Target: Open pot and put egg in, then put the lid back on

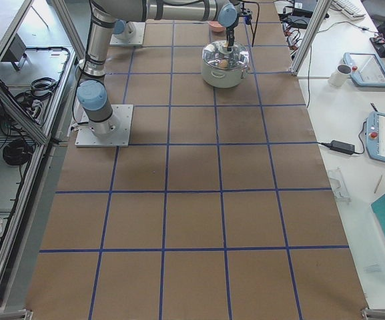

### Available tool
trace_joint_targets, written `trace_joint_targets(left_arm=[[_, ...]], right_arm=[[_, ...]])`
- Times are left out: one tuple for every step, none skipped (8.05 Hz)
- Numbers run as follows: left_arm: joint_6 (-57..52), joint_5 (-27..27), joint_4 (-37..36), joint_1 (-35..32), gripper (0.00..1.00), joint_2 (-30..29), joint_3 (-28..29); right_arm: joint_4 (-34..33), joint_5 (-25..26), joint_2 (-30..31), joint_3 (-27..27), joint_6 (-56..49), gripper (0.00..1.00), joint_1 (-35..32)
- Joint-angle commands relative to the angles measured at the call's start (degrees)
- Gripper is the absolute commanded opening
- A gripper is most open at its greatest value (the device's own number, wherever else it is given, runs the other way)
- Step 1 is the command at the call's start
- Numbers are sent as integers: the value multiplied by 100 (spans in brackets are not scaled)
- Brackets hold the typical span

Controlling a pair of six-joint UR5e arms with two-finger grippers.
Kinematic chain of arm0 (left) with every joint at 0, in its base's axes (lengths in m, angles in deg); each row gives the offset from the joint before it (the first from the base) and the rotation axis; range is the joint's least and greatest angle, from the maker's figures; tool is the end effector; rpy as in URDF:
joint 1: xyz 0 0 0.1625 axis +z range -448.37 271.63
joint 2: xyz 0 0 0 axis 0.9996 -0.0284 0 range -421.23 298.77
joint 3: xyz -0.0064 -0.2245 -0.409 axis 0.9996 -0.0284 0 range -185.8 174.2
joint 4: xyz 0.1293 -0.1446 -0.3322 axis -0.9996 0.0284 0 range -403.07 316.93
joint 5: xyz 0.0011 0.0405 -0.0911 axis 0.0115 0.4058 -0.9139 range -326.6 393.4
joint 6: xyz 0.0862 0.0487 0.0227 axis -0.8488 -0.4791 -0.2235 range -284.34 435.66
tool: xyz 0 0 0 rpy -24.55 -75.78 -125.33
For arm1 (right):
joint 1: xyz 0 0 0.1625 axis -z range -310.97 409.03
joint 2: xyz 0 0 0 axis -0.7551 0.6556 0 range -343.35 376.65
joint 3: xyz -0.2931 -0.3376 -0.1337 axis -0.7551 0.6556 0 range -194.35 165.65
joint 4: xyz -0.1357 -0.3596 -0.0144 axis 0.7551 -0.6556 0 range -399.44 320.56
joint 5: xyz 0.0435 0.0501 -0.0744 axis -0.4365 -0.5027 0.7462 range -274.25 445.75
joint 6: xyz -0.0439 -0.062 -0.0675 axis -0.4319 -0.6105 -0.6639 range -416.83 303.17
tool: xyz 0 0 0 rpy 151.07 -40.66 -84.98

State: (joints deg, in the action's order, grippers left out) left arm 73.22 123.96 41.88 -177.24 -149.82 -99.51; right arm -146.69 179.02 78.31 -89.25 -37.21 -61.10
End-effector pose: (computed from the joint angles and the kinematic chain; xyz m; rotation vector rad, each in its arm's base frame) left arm -0.1233 -0.4561 0.5178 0.0353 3.1292 -0.0741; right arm 0.3536 -0.5939 0.3964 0.0108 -3.1090 0.1324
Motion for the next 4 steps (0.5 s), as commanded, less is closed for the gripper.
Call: trace_joint_targets(left_arm=[[-80, -101, 4, -8, 100, 0, -6], [-90, -83, -13, -8, 100, 0, -6], [-90, -135, -14, -8, 100, 0, -6], [-81, -66, -5, -8, 100, 0, -6]], right_arm=[[-69, 7, -14, -25, -37, 41, 0], [-69, -2, -14, -25, -28, 44, 0], [-69, -2, -14, -25, -11, 51, 0], [-69, 15, -14, -34, 76, 67, 0]])
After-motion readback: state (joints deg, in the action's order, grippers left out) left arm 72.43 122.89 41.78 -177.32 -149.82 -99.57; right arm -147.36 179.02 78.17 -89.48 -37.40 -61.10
